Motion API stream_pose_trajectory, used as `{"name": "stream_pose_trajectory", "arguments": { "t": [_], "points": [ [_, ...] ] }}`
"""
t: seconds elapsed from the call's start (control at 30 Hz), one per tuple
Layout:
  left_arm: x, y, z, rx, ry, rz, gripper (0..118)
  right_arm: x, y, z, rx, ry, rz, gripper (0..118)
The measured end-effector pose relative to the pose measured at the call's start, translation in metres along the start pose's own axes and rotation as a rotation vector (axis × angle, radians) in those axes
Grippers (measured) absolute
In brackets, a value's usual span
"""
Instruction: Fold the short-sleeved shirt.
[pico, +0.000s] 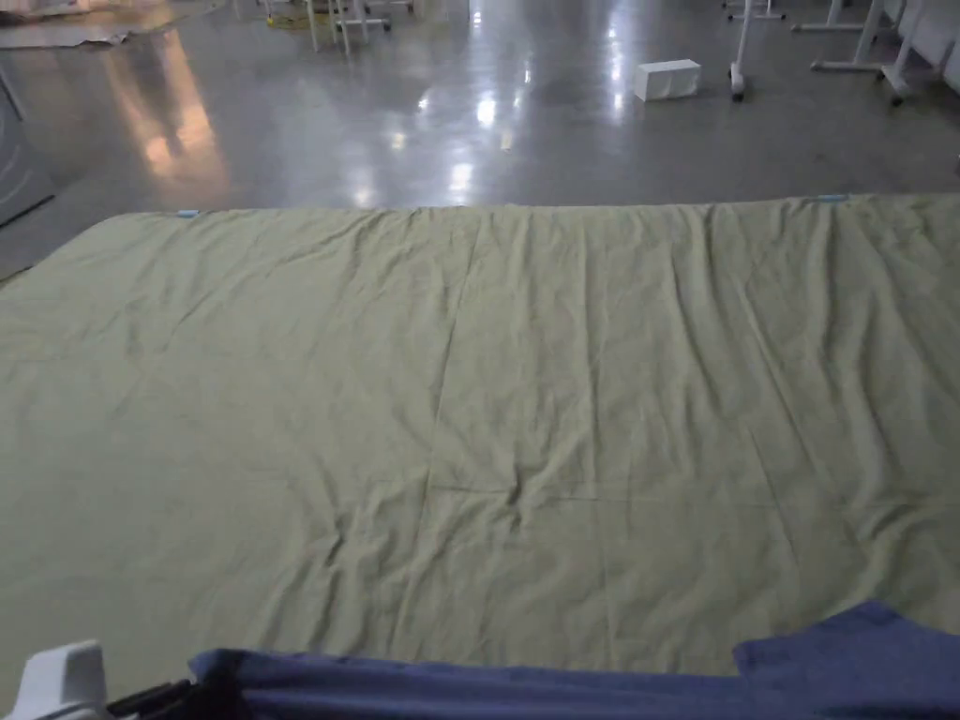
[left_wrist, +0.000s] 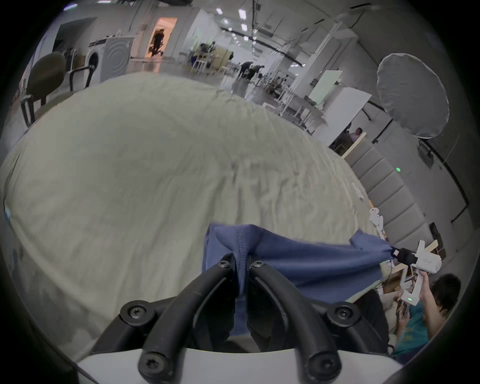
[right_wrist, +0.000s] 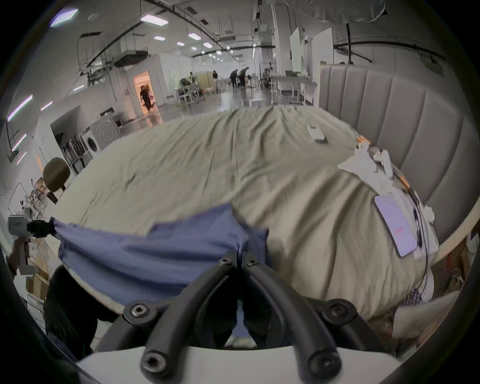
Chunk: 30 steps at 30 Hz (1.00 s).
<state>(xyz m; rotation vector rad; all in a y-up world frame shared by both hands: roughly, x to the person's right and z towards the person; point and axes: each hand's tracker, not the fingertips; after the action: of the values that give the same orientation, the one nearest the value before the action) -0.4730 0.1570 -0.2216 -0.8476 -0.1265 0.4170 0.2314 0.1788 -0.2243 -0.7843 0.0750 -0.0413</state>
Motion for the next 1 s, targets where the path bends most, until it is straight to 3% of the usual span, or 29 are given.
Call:
{"name": "stream_pose_trajectory", "arguments": {
  "t": [0.23,0.4,0.47,0.5,0.53,0.57,0.6,0.67,0.8,0.87,1.0],
  "points": [
    [-0.001,-0.037,-0.01,-0.026,0.018,0.037,7,-0.016,-0.029,-0.007,-0.06,-0.013,-0.037,2],
    [-0.001,-0.046,-0.014,-0.044,0.068,-0.048,8,-0.012,-0.044,-0.016,-0.051,-0.018,-0.043,3],
    [-0.002,-0.053,-0.014,-0.035,0.084,-0.092,24,-0.017,-0.045,-0.017,-0.055,-0.052,-0.008,23],
    [-0.003,-0.056,-0.014,-0.022,0.089,-0.106,41,-0.019,-0.046,-0.016,-0.059,-0.083,0.011,41],
    [-0.005,-0.059,-0.013,-0.013,0.082,-0.109,69,-0.012,-0.053,-0.018,-0.055,-0.097,0.019,55],
    [-0.003,-0.06,-0.009,-0.01,0.061,-0.106,83,-0.01,-0.054,-0.013,-0.041,-0.1,0.017,58],
    [-0.003,-0.06,-0.004,-0.003,0.029,-0.091,89,-0.01,-0.053,-0.006,-0.038,-0.112,0.006,57],
    [0.006,-0.058,0.012,0.048,0.013,-0.087,89,-0.018,-0.047,0.021,-0.033,-0.126,-0.012,57],
    [0.065,-0.048,0.069,0.321,0.158,-0.33,89,-0.042,-0.036,0.076,0.11,-0.104,-0.007,57],
    [0.095,-0.042,0.098,0.468,0.155,-0.447,89,-0.058,-0.026,0.099,0.184,-0.07,0.007,57],
    [0.155,-0.03,0.14,0.663,0.13,-0.532,89,-0.087,-0.01,0.126,0.387,-0.022,0.042,57]
  ]
}}
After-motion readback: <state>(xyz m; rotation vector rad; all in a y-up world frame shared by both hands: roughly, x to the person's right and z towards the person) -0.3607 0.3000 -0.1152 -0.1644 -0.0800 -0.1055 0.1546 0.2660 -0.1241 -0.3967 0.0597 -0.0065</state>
